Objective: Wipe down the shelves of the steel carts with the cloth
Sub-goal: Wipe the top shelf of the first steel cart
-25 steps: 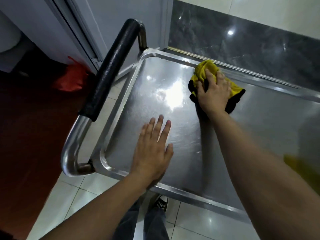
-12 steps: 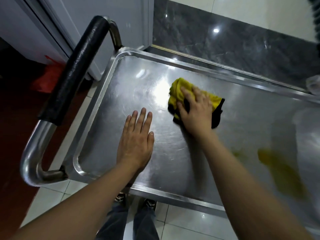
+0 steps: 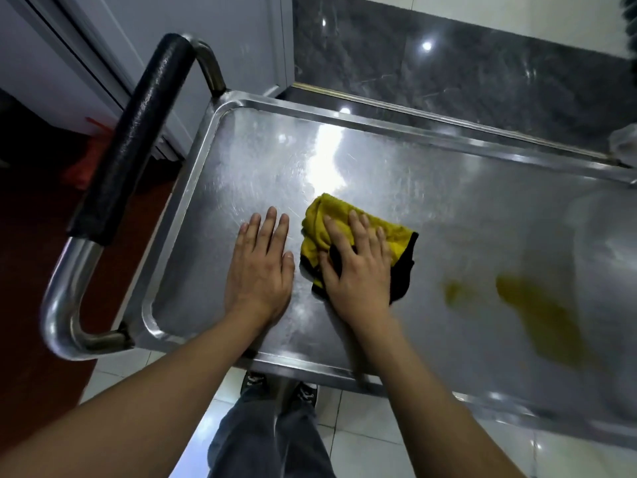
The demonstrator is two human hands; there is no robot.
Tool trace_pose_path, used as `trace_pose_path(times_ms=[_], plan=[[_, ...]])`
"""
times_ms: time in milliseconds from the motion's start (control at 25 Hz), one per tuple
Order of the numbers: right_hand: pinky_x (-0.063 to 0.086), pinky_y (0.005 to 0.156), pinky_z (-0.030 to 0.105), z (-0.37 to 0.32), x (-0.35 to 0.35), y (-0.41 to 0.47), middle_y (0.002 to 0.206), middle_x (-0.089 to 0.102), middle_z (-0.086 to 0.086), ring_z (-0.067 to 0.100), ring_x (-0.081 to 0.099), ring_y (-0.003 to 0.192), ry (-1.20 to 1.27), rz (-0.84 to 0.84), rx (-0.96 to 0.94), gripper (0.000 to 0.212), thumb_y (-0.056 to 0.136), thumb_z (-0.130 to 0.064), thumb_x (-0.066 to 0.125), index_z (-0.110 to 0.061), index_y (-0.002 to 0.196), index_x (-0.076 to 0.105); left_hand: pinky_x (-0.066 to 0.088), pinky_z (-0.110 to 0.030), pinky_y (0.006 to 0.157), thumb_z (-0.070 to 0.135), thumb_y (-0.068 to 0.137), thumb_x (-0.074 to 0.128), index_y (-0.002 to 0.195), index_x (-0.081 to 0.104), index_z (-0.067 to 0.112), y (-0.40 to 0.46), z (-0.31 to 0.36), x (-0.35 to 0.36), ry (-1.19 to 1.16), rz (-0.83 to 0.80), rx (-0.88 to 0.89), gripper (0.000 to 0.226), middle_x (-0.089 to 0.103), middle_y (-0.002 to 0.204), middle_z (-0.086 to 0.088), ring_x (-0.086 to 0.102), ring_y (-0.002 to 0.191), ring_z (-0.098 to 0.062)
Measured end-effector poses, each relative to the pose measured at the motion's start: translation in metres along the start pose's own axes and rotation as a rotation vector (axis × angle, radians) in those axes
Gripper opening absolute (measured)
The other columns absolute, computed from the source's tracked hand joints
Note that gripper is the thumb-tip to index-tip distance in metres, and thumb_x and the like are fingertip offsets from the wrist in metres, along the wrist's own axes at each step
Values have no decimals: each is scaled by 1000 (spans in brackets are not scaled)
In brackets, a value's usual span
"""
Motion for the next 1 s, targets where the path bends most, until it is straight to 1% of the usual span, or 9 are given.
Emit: trace_pose_path(times_ms=[120, 240, 320, 440, 560, 680, 760, 880, 1000], plan=[[18, 125, 46, 12, -5, 17, 160, 39, 6, 25, 32, 150, -25, -36, -12, 51, 99, -46, 50, -34, 149, 49, 17, -49, 126, 31, 100, 33, 157, 31, 11, -1, 0, -1, -17, -13, -1, 60, 27, 166, -12, 24, 152, -33], [12, 125, 44, 48, -9, 102, 163, 34, 7, 28, 29, 151, -46, -44, 134, 54, 99, -48, 50, -36, 151, 45, 13, -47, 127, 33, 101, 30, 158, 30, 13, -1, -2, 1, -18, -12, 1, 60, 26, 166, -11, 21, 153, -32], [12, 125, 45, 76, -15, 153, 164, 29, 7, 28, 25, 152, -33, -38, 221, 56, 99, -50, 49, -37, 152, 41, 12, -46, 127, 33, 102, 29, 159, 28, 14, 0, -1, 5, -33, -6, 2, 60, 24, 167, -9, 19, 154, -30], [11, 125, 47, 90, -12, 177, 165, 27, 7, 27, 20, 154, -57, -22, 227, 58, 99, -51, 47, -37, 154, 38, 13, -46, 127, 34, 103, 28, 159, 28, 14, 2, -2, 6, -28, 10, -11, 60, 23, 167, -9, 19, 154, -30], [13, 125, 49, 75, -12, 137, 163, 32, 11, 30, 24, 153, -59, 16, 202, 56, 99, -48, 49, -33, 152, 43, 10, -44, 127, 32, 102, 30, 158, 29, 13, 5, -1, 5, -9, -10, -17, 59, 25, 166, -10, 21, 153, -32], [17, 124, 50, 46, -11, 58, 160, 38, 11, 30, 30, 151, -32, 71, 144, 53, 98, -43, 53, -30, 149, 49, 4, -42, 127, 30, 99, 32, 157, 32, 11, 6, 2, 1, 8, -29, -25, 60, 26, 166, -12, 24, 152, -35], [18, 124, 50, 22, -8, 1, 161, 37, 9, 27, 29, 152, -20, 87, 124, 53, 98, -42, 54, -31, 149, 49, 2, -41, 127, 30, 98, 33, 156, 34, 10, 9, 1, -2, 10, -32, -24, 61, 28, 164, -15, 27, 150, -38], [17, 125, 49, -3, -7, -68, 164, 32, 5, 22, 22, 155, 10, 35, 113, 55, 97, -42, 55, -35, 151, 46, 12, -49, 125, 30, 96, 36, 154, 36, 8, 7, -1, -4, 19, -35, -10, 61, 32, 162, -18, 29, 147, -42], [18, 125, 48, 5, -15, -102, 165, 30, 4, 21, 21, 155, 27, -43, -9, 55, 98, -41, 56, -36, 151, 44, 14, -52, 124, 31, 97, 35, 155, 34, 9, 4, -3, -5, 2, -61, -6, 62, 28, 164, -17, 25, 149, -41]])
Point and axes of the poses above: each hand's wrist, its own y-axis towards the middle knuckle, its own x-axis out of the palm, z = x × y, the point moved 1 cm from there along y, towards the middle knuckle
